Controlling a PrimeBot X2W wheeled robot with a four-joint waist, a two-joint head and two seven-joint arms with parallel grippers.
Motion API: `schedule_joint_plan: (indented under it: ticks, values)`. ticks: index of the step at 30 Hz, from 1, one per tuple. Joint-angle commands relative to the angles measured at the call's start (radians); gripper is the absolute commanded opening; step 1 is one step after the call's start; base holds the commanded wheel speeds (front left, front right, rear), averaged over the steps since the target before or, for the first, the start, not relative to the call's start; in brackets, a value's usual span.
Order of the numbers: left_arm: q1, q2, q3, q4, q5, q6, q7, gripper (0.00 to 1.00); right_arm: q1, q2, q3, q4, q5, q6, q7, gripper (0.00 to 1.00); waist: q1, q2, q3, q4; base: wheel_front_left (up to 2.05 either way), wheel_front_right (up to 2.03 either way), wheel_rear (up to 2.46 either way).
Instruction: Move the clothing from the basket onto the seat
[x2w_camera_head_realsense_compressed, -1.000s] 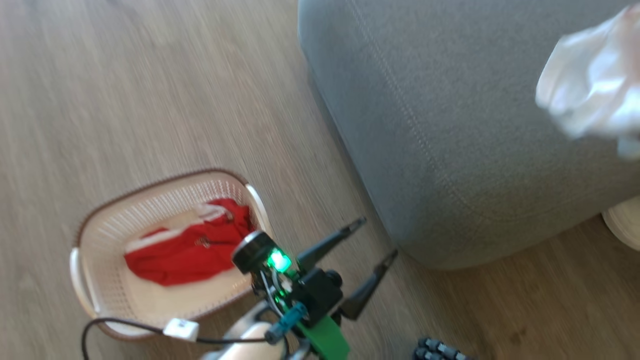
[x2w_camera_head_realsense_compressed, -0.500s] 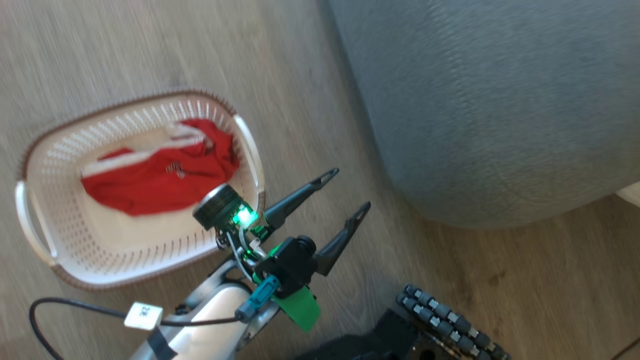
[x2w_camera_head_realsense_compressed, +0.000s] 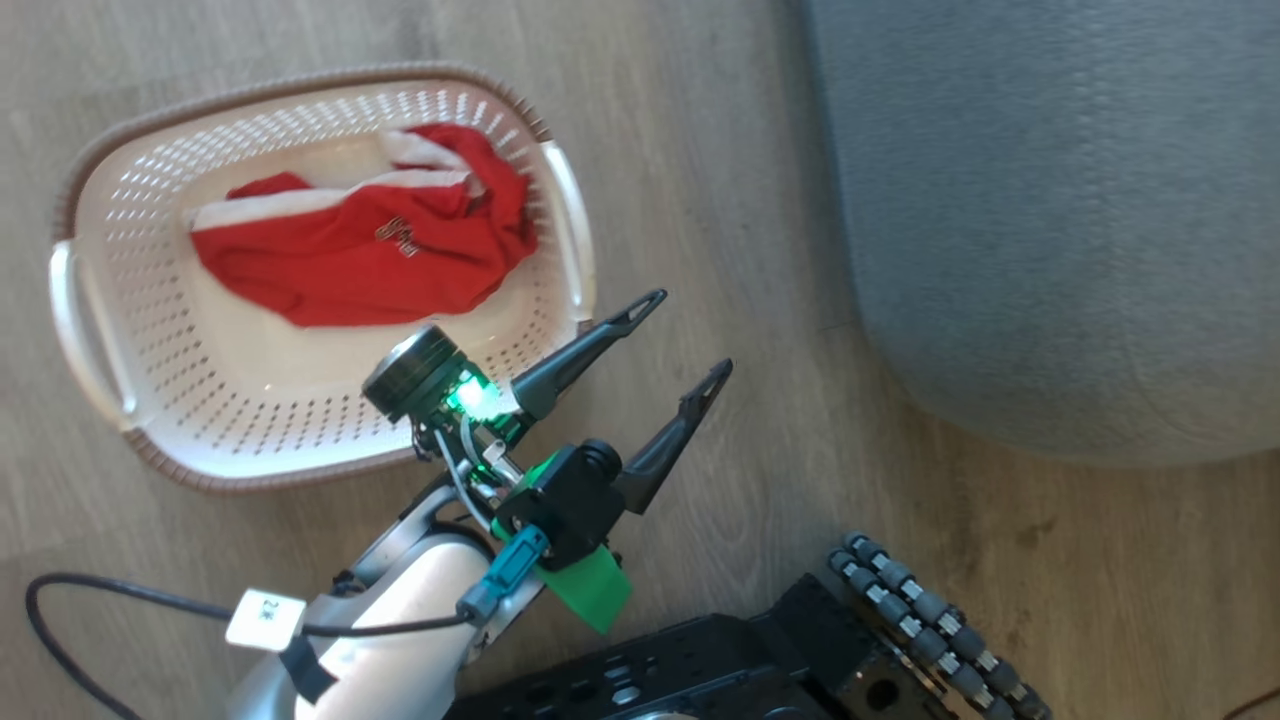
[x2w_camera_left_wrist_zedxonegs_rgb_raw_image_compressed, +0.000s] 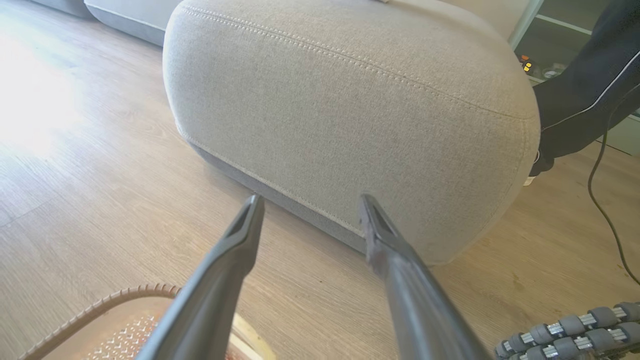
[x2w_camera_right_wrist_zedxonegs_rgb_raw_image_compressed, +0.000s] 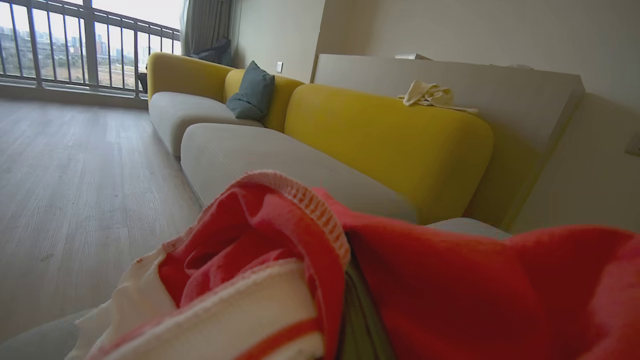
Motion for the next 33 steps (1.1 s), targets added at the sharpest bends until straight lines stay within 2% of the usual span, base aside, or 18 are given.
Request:
schedule_joint_plan:
  ticks: [1,11,20,21,22,26,29,33]
  values:
    - [0.004,0.002,0.005,-0.031,-0.003,0.004,-0.005,1.00,-0.019,-0.051,-0.001,0.010,-0.014,0.000,-0.002,0.00,-0.0001,0.0000,0.016,0.023,0.00,0.00,0.00]
    - [-0.016,-0.009,-0.008,-0.022,-0.021,0.021,-0.005,1.00,-0.107,-0.108,0.035,0.363,-0.119,0.000,0.082,0.00,-0.0001,0.0000,0.029,0.059,0.00,0.00,0.00]
    - [-0.022,-0.012,-0.011,-0.012,-0.032,0.026,-0.005,1.00,-0.138,-0.100,0.044,0.482,-0.168,0.000,0.085,0.00,-0.0001,0.0000,0.010,0.058,0.00,0.00,0.00]
    - [-0.022,-0.013,-0.012,-0.008,-0.034,0.027,-0.005,1.00,-0.142,-0.101,0.045,0.495,-0.175,0.000,0.081,0.44,-0.0001,0.0000,0.002,0.057,0.00,0.00,0.00]
    - [-0.022,-0.015,-0.013,-0.006,-0.035,0.027,-0.005,1.00,-0.143,-0.104,0.047,0.499,-0.181,0.000,0.079,1.00,-0.0001,0.0000,-0.002,0.056,0.00,0.00,0.00]
    - [-0.025,-0.025,-0.018,-0.002,-0.039,0.025,-0.005,1.00,-0.146,-0.109,0.046,0.513,-0.192,0.000,0.089,1.00,-0.0001,0.0000,-0.022,0.057,0.00,0.00,0.00]
    - [-0.029,-0.044,-0.028,0.006,-0.044,0.019,-0.005,1.00,-0.140,-0.112,0.076,0.534,-0.221,0.000,0.154,1.00,-0.0001,0.0000,-0.063,0.062,0.00,0.00,0.00]
    - [-0.025,-0.072,-0.036,0.014,-0.054,0.012,-0.005,1.00,-0.122,-0.100,0.166,0.550,-0.253,0.000,0.259,1.00,-0.0001,0.0000,-0.125,0.075,0.00,0.00,0.00]
